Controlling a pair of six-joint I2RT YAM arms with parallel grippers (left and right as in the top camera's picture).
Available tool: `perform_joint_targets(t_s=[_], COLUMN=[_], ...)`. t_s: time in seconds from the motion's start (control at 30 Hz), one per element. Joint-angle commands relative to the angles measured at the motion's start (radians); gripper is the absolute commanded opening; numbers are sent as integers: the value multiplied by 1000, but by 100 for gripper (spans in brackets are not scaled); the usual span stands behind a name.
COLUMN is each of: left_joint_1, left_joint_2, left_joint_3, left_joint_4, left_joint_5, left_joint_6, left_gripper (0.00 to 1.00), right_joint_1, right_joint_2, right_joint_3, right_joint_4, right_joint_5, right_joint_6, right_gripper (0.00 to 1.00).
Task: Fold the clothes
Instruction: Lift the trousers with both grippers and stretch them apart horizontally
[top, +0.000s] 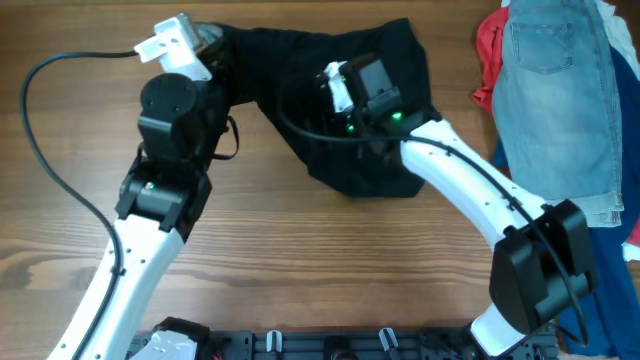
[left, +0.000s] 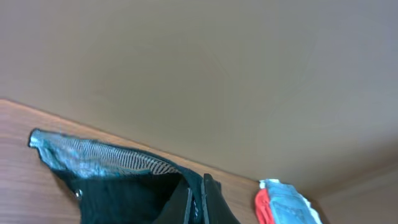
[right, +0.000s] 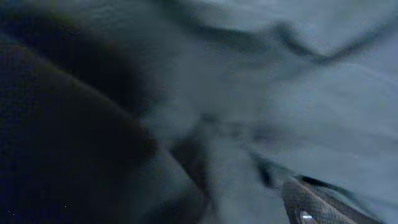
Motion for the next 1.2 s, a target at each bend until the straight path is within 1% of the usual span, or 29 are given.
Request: perform_joint_targets(t_s=[0.0,0.13,0.3,0.43,0.53,0.6,0.83,0.9,1.0,1.1,1.17], left_joint_1=[53,84,85,85,85,85,85,85,85,85,84], left_joint_2=[-59,-66,-66,-66,-66,-67,-66,-66,-66,-66,-66], left_joint_3=[17,17,17,17,17,17,17,17,17,17,17], left_joint_4=[-8,-30,-61,-67,-68,-71,-94,-102,-116,-124,-133], left_joint_5=[-29,-29,-29,-29,-28,-28,-29,-29,-29,-28,-28], left_joint_6=[-5,-2,-2,-2,17,24,25,25,24,24,24], left_gripper=[4,4,4,4,4,4,4,4,4,4,4], right_joint_1=[-83,-169,-251,-303,-347,-390,-544,-581,-595,-583,-569], right_joint_2=[24,24,28,35,35,35,35,35,35,35,35], right_joint_3=[17,17,17,17,18,22,51,92,163,209,220], right_joint_4=[-55,-117,-114,-57,10,23,-21,-43,-78,-163,-263], right_joint_5=[92,132,152,156,151,151,154,151,144,15,-139], right_joint_6=[34,34,27,-9,-20,-21,-85,-105,-141,-151,-130], right_gripper=[93,94,97,98,98,98,98,98,98,98,99])
